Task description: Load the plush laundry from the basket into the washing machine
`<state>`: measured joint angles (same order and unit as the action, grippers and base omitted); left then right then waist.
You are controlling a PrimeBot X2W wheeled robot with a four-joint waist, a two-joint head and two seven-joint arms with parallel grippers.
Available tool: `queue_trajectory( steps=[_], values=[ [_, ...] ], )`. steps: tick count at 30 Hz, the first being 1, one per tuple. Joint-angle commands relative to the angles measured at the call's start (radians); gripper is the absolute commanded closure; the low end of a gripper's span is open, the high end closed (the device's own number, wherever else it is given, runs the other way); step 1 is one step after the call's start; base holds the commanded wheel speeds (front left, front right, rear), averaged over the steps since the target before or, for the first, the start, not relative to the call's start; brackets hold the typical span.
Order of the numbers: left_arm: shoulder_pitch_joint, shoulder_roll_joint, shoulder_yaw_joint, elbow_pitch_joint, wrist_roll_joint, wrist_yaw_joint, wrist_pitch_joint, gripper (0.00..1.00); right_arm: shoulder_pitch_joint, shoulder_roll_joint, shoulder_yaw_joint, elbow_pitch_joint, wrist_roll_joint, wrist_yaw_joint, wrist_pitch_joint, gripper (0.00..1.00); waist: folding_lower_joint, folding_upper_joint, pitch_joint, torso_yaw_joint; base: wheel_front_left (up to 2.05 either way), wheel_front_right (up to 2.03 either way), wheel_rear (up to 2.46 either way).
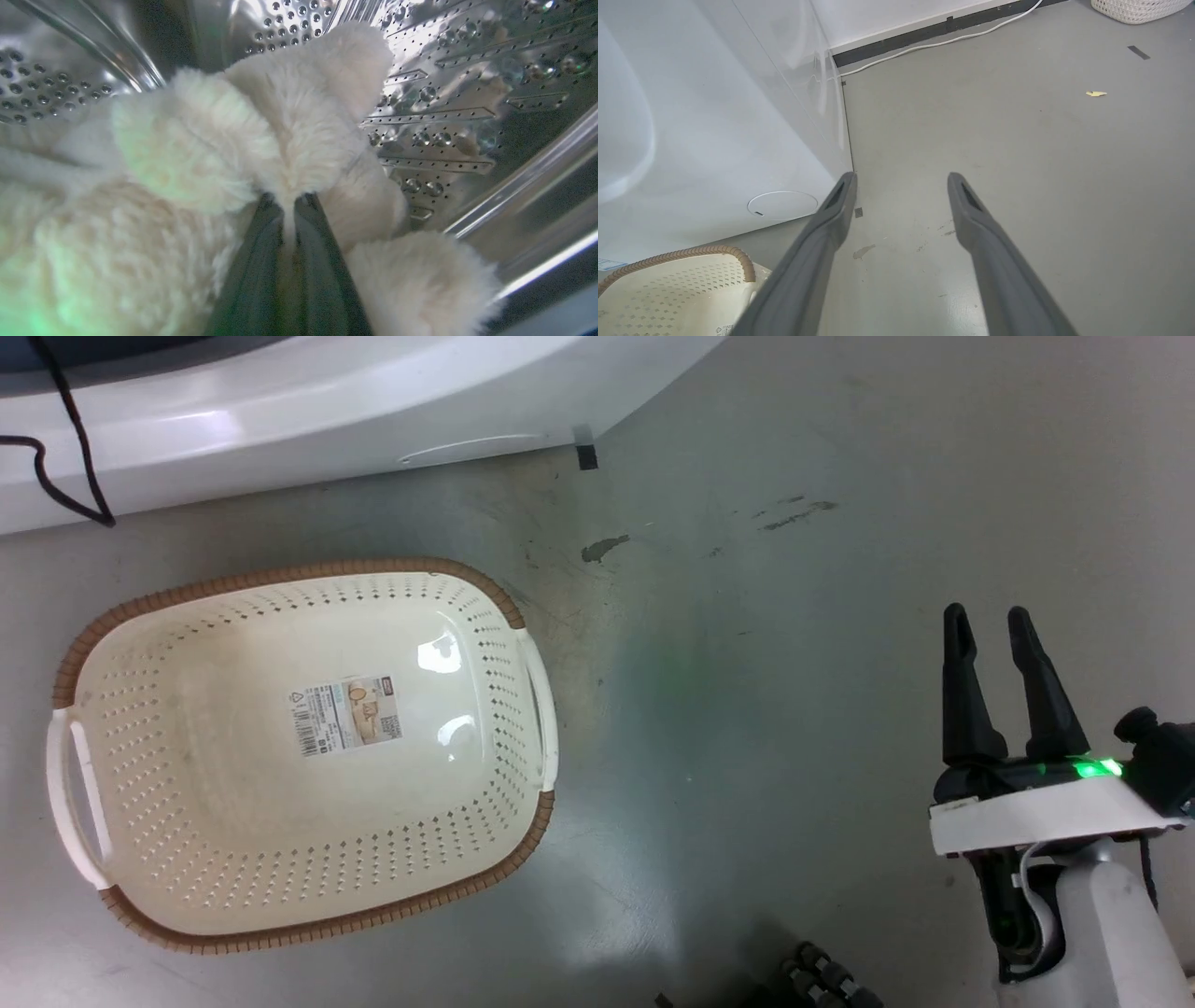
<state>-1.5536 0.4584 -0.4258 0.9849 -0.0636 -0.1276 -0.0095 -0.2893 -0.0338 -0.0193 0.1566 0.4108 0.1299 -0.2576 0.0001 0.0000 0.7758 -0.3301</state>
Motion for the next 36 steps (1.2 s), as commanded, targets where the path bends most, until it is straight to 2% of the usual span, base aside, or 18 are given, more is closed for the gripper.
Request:
queue_trajectory(
  steps=[1,2,9,14,17,21,22,23,28,33,34,35,36],
  values=[
    [-0.009,0.003,-0.009,0.026,-0.001,-0.003,-0.014,1.00,-0.015,-0.002,0.004,-0.002,0.002,0.001,-0.004,0.00,-0.0001,0.0000,-0.005,0.004,0.00,0.00,0.00],
    [-0.012,0.002,-0.014,0.038,0.002,-0.003,-0.027,0.00,-0.016,-0.002,0.004,-0.001,0.000,0.001,-0.004,0.00,-0.0001,0.0000,-0.010,0.007,0.00,0.00,0.00],
    [0.043,-0.040,-0.030,0.110,-0.013,0.005,-0.168,0.00,-0.006,-0.002,-0.033,-0.005,-0.039,0.001,-0.004,0.00,-0.0001,0.0000,-0.102,0.056,0.00,0.00,0.00],
    [0.157,-0.103,-0.020,0.135,-0.055,0.017,-0.236,0.00,0.009,-0.002,-0.049,-0.005,-0.097,0.001,-0.004,0.00,-0.0001,0.0000,-0.233,0.129,0.00,0.00,0.00],
    [0.252,-0.120,-0.008,0.104,-0.082,0.020,-0.250,0.00,0.028,-0.002,-0.050,-0.008,-0.128,0.001,-0.004,0.00,-0.0001,0.0000,-0.319,0.170,0.00,0.00,0.00],
    [0.442,-0.126,0.024,-0.061,-0.115,0.040,-0.252,0.00,0.071,-0.002,-0.056,-0.009,-0.166,0.001,-0.004,0.00,-0.0001,0.0000,-0.436,0.228,0.00,0.00,0.00],
    [0.442,-0.126,0.024,-0.061,-0.115,0.040,-0.252,0.00,0.071,-0.002,-0.056,-0.009,-0.166,0.001,-0.004,0.00,-0.0001,0.0000,-0.436,0.228,0.00,0.00,0.00],
    [0.558,-0.129,0.038,-0.147,-0.127,0.054,-0.252,0.00,0.098,-0.002,-0.057,-0.011,-0.186,0.001,-0.004,0.00,-0.0001,0.0000,-0.494,0.261,0.00,0.00,0.00],
    [0.837,-0.149,0.083,-0.350,-0.152,0.100,-0.252,0.00,0.167,-0.002,-0.059,-0.005,-0.229,0.001,-0.004,0.00,-0.0001,0.0000,-0.623,0.332,0.00,0.00,0.00],
    [1.090,-0.185,0.153,-0.548,-0.178,0.147,-0.252,0.00,0.220,-0.002,-0.052,-0.001,-0.243,0.001,-0.004,0.00,-0.0001,0.0000,-0.704,0.384,0.00,0.00,0.00],
    [1.090,-0.185,0.153,-0.548,-0.178,0.147,-0.252,0.00,0.220,-0.002,-0.052,-0.001,-0.243,0.001,-0.004,0.00,-0.0001,0.0000,-0.704,0.384,0.00,0.00,0.00],
    [1.183,-0.200,0.175,-0.623,-0.170,0.165,-0.252,0.00,0.243,-0.002,-0.050,0.005,-0.245,0.001,-0.004,0.00,-0.0001,0.0000,-0.730,0.400,0.00,0.00,0.00],
    [1.183,-0.200,0.175,-0.623,-0.170,0.165,-0.252,0.00,0.243,-0.002,-0.050,0.005,-0.245,0.001,-0.004,0.00,-0.0001,0.0000,-0.730,0.400,0.00,0.00,0.00]
  ],
)
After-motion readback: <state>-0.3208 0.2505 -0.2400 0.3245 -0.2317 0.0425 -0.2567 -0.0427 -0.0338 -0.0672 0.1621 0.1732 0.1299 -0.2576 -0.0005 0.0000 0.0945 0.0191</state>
